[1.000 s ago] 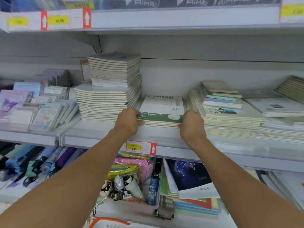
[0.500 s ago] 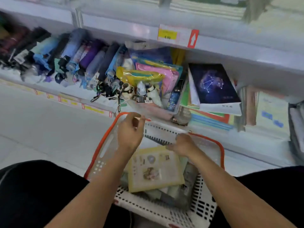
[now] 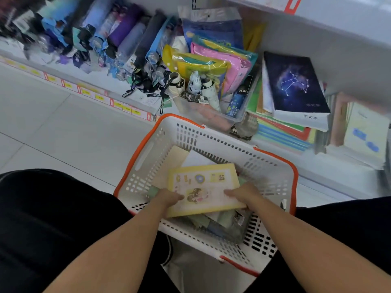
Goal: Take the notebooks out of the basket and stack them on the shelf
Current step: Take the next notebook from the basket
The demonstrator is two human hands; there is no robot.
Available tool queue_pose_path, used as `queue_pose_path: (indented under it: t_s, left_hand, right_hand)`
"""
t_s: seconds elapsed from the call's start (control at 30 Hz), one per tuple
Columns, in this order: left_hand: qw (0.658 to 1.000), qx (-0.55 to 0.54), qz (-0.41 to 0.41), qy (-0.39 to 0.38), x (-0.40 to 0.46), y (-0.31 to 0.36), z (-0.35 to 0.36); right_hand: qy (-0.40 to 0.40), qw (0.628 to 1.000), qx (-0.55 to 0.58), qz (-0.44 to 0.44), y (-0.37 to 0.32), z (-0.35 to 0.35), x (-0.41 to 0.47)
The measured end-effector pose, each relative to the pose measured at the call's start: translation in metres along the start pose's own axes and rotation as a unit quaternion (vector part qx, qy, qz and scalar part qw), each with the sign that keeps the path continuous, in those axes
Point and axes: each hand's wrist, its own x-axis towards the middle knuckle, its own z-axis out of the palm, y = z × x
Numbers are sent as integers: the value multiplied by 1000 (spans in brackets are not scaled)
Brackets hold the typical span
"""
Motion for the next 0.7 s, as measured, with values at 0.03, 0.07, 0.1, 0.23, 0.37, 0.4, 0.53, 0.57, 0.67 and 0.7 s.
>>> queue_pose_path:
  t_s: [0.03,0.07,0.1,0.23,0.37,0.4,0.53,0.57,0.67,0.7]
  left_hand:
    - [1000,-13,-1,10,-3,2,-2]
    - [998,-54,-1,25,-4,4,-4]
    - [992,-120,2,27,-6,8,-8]
    - [860,-496,62,-101,-28,40,-36]
    - [899,-389,121,-163,-59,55,-28]
    - [913,-363,113,-148,-59,48,-16]
    - [939,-339,53,-4,-35,8,13]
    - [946,-316,56,42,-29,3,13]
    - [956,-240,94,143,-23,2,8]
    - [956,-235,101,146,-23,4,6]
  right_hand:
    - [-47,992,114,22,-2,-5,-3]
    - [-97,971,218,35,-4,-12,-7]
    - [-132,946,294,43,-5,-19,-9]
    - [-178,860,472,73,-3,-34,-12]
    - [-257,899,352,36,-3,-7,-24]
    - [-297,907,296,26,-4,2,-27]
    - [-274,943,173,76,5,25,-17]
    - [-193,965,157,78,15,25,-3]
    - [-17,991,126,41,31,23,26]
    - [-34,985,160,53,26,22,18]
